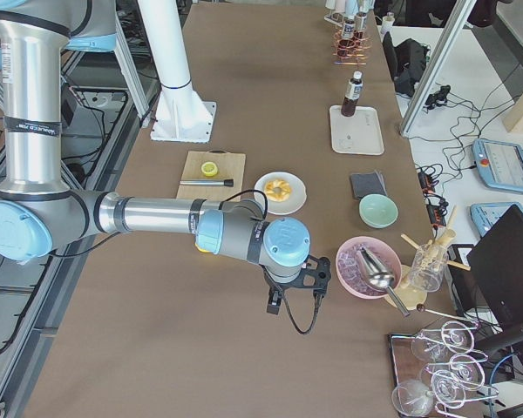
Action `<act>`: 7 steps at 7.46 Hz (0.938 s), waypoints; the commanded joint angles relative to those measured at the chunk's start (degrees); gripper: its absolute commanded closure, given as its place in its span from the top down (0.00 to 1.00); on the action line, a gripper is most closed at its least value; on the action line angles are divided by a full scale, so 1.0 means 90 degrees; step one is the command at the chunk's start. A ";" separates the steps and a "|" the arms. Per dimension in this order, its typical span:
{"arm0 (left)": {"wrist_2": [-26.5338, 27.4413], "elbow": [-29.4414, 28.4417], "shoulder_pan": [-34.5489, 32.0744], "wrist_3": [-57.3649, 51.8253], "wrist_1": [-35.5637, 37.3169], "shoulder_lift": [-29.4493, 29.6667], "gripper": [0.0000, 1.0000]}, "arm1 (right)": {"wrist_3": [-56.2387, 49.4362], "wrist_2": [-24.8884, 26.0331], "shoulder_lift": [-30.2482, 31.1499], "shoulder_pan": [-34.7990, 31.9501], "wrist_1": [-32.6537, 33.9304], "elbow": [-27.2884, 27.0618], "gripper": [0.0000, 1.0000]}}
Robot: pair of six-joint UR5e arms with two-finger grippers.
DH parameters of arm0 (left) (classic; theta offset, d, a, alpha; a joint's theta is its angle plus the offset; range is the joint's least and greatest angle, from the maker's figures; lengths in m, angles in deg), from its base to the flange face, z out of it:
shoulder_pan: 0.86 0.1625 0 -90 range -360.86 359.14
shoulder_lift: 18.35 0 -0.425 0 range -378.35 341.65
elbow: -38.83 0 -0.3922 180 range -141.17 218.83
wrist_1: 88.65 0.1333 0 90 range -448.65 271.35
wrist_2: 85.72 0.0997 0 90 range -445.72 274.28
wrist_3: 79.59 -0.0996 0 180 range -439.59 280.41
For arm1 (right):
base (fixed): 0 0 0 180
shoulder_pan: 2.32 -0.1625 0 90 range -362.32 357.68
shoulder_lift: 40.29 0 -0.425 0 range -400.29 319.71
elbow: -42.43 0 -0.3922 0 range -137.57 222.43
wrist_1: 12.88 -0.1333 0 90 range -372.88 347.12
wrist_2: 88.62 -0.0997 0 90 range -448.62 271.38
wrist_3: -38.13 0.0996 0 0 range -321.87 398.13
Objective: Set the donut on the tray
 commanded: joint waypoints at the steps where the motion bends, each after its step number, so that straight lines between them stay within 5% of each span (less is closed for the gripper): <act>1: 0.0003 -0.0023 0.0255 0.0000 0.0000 -0.0005 0.98 | 0.0004 0.0010 -0.0072 0.0000 0.0000 0.0019 1.00; 7: 0.0325 0.0006 0.0422 0.0010 0.0000 0.0025 0.98 | 0.0004 0.0000 -0.0033 0.0000 0.0000 0.0000 1.00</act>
